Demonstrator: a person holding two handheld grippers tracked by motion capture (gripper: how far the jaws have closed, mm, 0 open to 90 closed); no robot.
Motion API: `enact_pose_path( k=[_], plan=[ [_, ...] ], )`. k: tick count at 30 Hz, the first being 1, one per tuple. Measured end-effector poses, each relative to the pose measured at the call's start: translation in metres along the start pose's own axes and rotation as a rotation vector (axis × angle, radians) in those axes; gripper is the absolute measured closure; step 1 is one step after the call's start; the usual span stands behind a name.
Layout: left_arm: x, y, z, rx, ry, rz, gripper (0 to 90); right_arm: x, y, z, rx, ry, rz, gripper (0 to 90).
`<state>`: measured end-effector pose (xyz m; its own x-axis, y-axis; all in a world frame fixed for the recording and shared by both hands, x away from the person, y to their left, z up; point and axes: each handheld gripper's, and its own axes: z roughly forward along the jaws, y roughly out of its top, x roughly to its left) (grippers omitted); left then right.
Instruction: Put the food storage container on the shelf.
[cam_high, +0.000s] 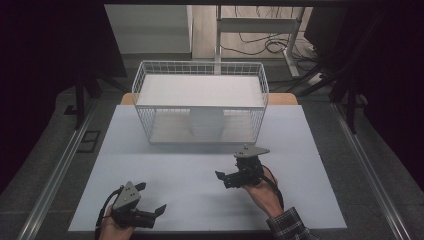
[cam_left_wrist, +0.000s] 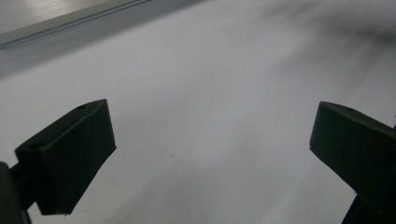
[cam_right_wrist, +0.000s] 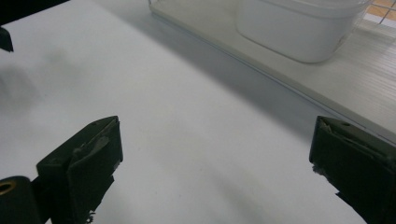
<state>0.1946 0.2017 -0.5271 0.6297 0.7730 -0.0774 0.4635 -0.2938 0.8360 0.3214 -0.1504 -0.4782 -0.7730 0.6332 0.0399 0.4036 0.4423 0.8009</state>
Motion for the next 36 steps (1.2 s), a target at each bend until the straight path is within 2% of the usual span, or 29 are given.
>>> enact_pose_path(
  k=[3, 16, 26, 36],
  plan=[
    [0.001, 0.0, 0.0, 0.003, 0.0, -0.001, 0.0, 0.002, -0.004, -0.003, 0.004, 0.004, 0.003, 0.7],
    [0.004, -0.002, -0.01, 0.025, 0.046, 0.014, 0.0, 0.006, -0.018, -0.022, -0.001, -0.011, 0.01, 0.0],
    [0.014, -0.009, -0.026, 0.012, 0.082, -0.019, 0.0, 0.005, -0.03, -0.044, -0.01, -0.036, 0.025, 0.0],
    [0.02, -0.017, -0.037, 0.006, 0.108, -0.035, 0.1, 0.002, -0.05, -0.075, -0.022, -0.094, 0.031, 0.0]
  ],
)
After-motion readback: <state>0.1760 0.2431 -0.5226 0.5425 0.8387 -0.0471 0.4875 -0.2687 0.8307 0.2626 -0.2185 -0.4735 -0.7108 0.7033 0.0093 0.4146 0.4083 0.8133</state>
